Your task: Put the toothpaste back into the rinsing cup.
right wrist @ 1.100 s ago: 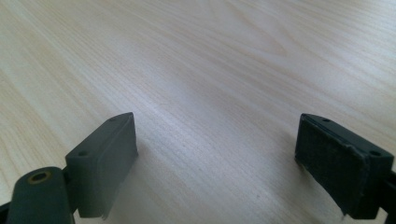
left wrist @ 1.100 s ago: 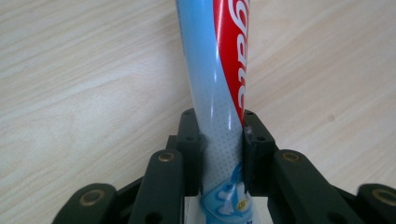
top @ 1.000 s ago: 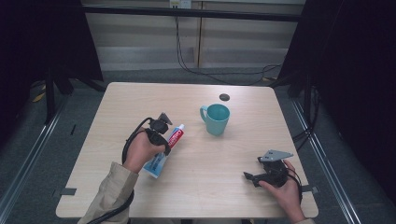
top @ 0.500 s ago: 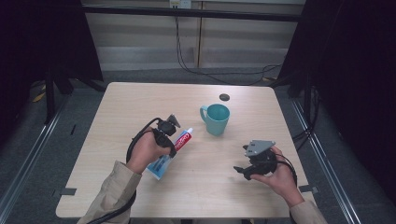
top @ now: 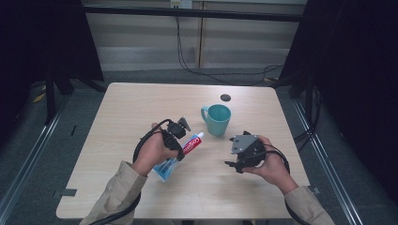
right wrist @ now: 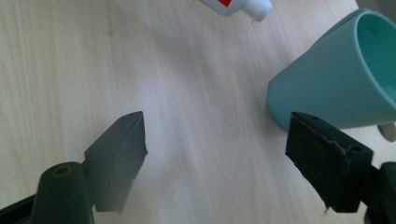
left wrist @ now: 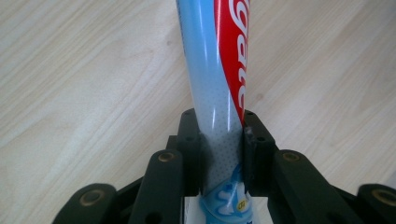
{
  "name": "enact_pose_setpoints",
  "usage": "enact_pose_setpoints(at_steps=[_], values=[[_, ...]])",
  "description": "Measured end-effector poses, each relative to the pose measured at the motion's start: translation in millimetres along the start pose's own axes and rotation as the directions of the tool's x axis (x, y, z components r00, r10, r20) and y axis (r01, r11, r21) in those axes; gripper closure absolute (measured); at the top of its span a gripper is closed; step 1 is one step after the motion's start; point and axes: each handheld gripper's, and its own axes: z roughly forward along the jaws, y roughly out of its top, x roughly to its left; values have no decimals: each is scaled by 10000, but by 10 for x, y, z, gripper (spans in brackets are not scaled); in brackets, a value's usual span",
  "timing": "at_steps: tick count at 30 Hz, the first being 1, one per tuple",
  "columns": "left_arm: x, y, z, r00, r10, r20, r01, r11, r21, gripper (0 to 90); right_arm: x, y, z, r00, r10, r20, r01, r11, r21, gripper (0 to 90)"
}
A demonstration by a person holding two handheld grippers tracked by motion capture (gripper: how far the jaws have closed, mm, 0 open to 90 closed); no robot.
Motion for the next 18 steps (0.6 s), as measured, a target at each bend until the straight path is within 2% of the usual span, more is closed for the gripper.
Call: enact_pose_setpoints(at_steps=[2,6,13,16,18], values=[[-24,19,3,9998,204,8,-204,9998,77,731,-20,49,12,9997,-227,0,227,9997,62,202],[-62,37,23,9988,489,34,-490,9985,226,731,-66,128,36,9992,-331,-237,333,9994,67,211],[-94,57,47,9981,587,181,-592,9980,243,731,-91,234,71,9956,-857,-372,859,9963,36,220],[-118,67,54,9983,519,270,-525,9984,205,731,-92,271,95,9944,-981,-404,986,9951,86,220],[-116,78,53,9973,622,390,-631,9978,209,730,-89,295,105,9945,-933,-468,939,9955,97,221]])
